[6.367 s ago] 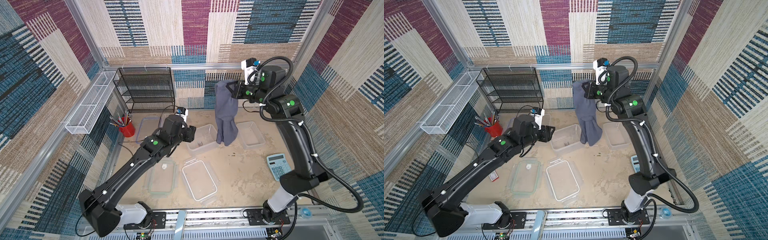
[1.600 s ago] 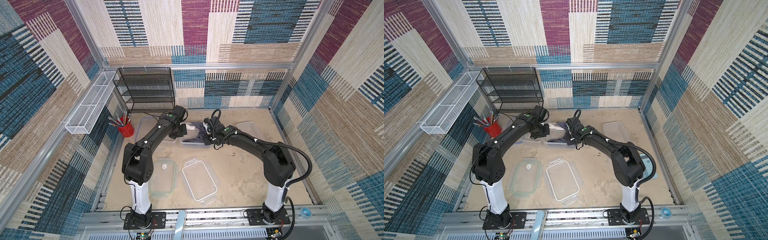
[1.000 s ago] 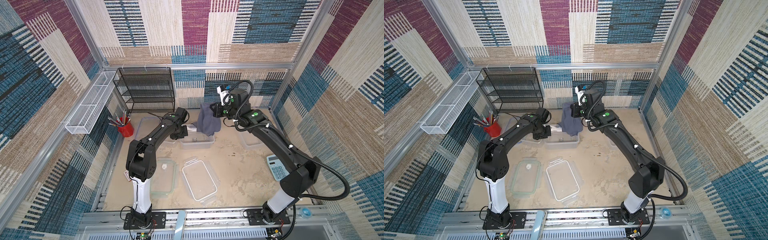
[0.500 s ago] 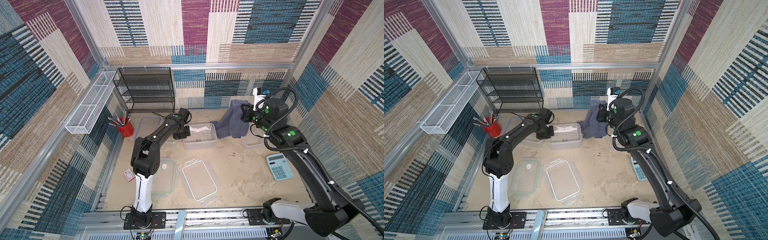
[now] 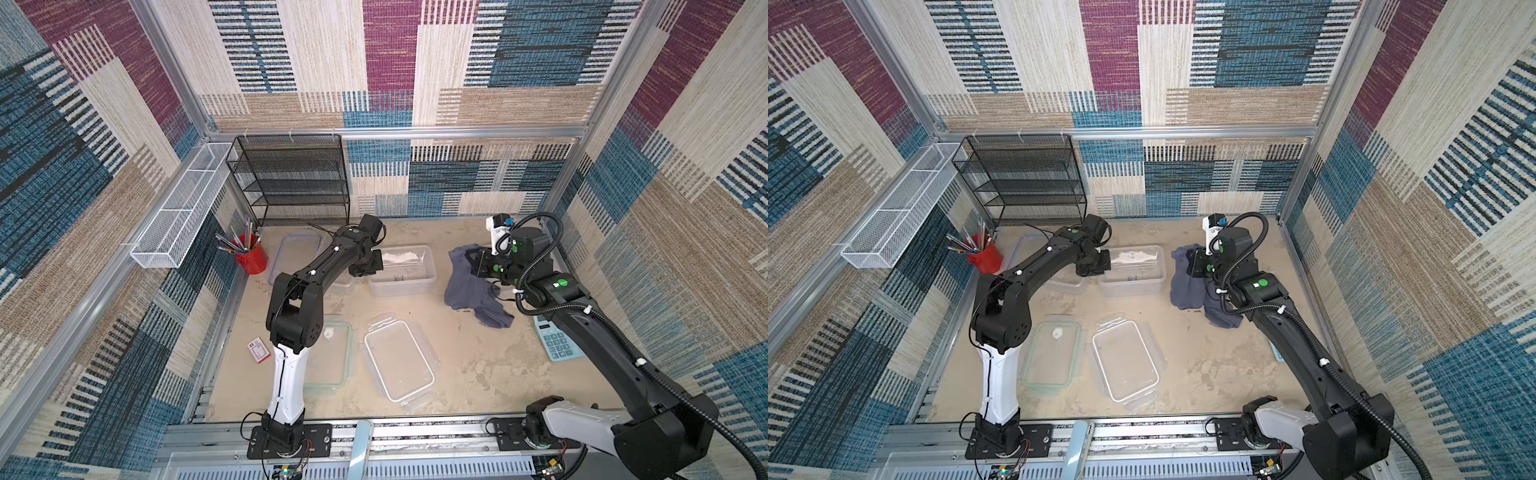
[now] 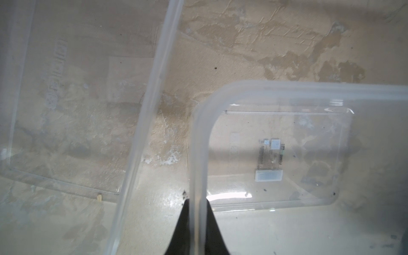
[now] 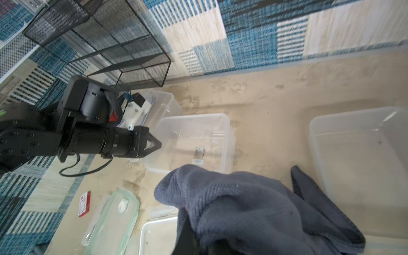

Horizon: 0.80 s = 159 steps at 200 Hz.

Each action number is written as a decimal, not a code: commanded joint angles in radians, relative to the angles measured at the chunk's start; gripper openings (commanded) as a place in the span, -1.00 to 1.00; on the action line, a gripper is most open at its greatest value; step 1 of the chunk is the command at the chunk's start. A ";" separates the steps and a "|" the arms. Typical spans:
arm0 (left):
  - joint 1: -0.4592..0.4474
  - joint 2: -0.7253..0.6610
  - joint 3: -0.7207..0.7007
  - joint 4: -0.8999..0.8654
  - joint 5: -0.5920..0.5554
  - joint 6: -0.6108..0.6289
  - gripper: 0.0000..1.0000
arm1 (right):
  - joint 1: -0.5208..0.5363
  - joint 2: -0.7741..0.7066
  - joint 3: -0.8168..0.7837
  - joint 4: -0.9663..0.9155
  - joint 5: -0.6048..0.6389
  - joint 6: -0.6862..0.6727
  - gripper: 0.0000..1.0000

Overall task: Wipe the insides of the lunch boxes
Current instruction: Place the lunch box at the center of the board.

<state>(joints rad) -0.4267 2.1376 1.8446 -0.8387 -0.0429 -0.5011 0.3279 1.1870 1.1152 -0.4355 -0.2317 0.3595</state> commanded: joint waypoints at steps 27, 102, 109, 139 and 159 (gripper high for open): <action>-0.002 0.000 0.007 -0.006 0.023 0.036 -1.00 | 0.002 0.001 -0.031 0.014 -0.264 0.005 -1.00; -0.002 -0.020 0.048 -0.021 0.028 0.048 -0.61 | 0.002 -0.074 -0.149 -0.142 -0.158 0.027 -0.50; -0.003 -0.026 0.048 -0.023 0.026 0.049 -0.53 | 0.002 -0.062 -0.137 -0.172 -0.115 0.023 -0.49; -0.002 -0.064 0.050 -0.029 0.026 0.050 0.24 | 0.002 0.006 -0.028 -0.310 0.110 0.003 0.28; -0.002 -0.101 0.054 -0.029 0.025 0.055 0.65 | 0.002 0.036 0.045 -0.345 0.182 -0.020 0.79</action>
<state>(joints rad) -0.4294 2.0789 1.8870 -0.8577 -0.0196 -0.4686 0.3279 1.1973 1.0916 -0.7036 -0.2184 0.3687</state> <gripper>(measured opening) 0.755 0.756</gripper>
